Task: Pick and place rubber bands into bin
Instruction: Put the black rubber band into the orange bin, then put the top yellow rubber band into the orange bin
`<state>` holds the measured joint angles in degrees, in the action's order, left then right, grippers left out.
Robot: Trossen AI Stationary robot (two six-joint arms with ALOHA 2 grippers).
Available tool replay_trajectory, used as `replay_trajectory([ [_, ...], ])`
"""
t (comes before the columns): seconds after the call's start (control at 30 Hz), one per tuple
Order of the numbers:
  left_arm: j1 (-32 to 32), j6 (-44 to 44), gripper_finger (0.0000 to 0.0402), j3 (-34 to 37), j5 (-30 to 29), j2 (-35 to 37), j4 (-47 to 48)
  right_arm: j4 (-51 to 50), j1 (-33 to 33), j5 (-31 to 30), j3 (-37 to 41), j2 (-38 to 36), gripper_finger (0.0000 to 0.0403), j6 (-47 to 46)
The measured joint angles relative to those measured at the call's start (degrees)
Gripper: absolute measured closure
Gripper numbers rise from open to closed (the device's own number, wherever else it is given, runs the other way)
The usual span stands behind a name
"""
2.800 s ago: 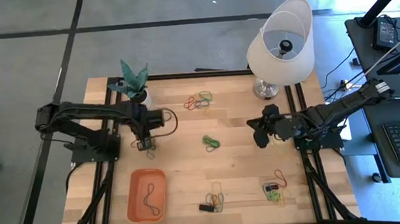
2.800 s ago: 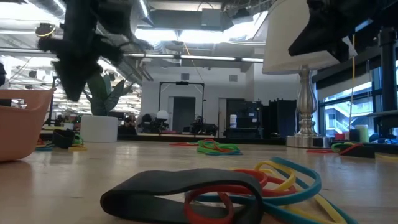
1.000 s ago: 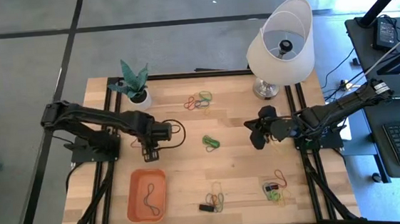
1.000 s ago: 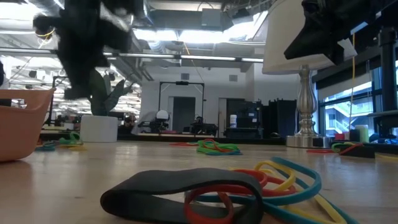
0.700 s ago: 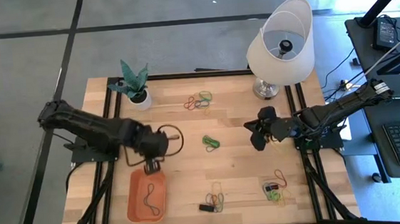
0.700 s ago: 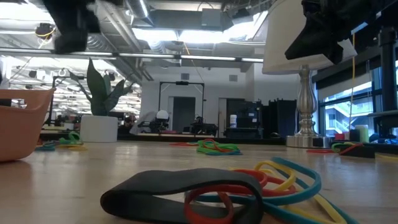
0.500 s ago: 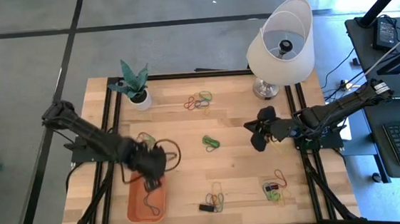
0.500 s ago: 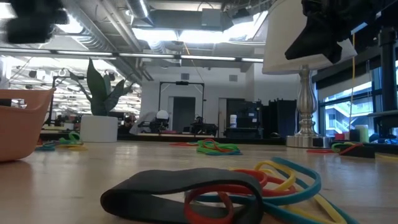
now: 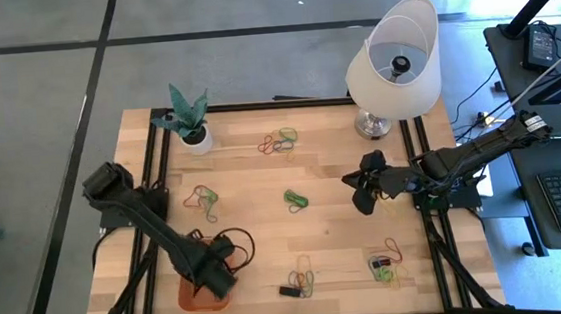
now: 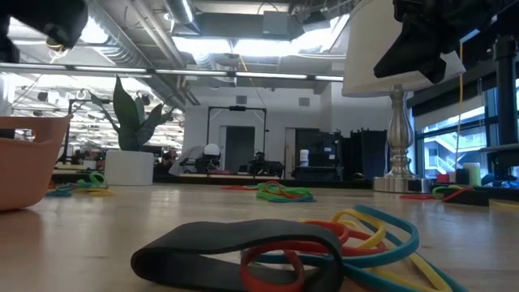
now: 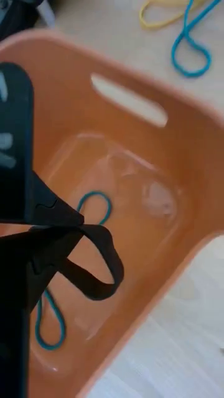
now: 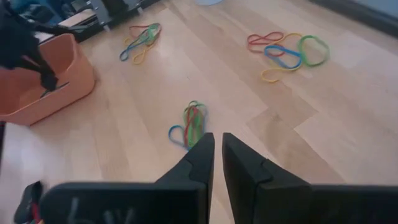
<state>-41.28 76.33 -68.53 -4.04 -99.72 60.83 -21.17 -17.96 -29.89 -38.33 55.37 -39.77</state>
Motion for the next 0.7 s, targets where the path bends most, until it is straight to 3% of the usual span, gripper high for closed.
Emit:
replay_trajectory([
  [0.27,0.00,-0.54,0.0337,0.00,1.23,-1.32,-0.62,0.51,-0.01,1.62,0.00,0.00,0.0366,-0.30],
  [0.47,0.06,-0.38,0.0296,0.00,0.09,3.08,3.61,3.77,0.22,1.64,0.00,0.00,0.0366,0.04],
  [0.7,1.96,-0.04,0.0322,0.00,-14.91,17.09,9.94,21.94,4.21,2.02,-1.51,4.15,0.0366,8.15],
])
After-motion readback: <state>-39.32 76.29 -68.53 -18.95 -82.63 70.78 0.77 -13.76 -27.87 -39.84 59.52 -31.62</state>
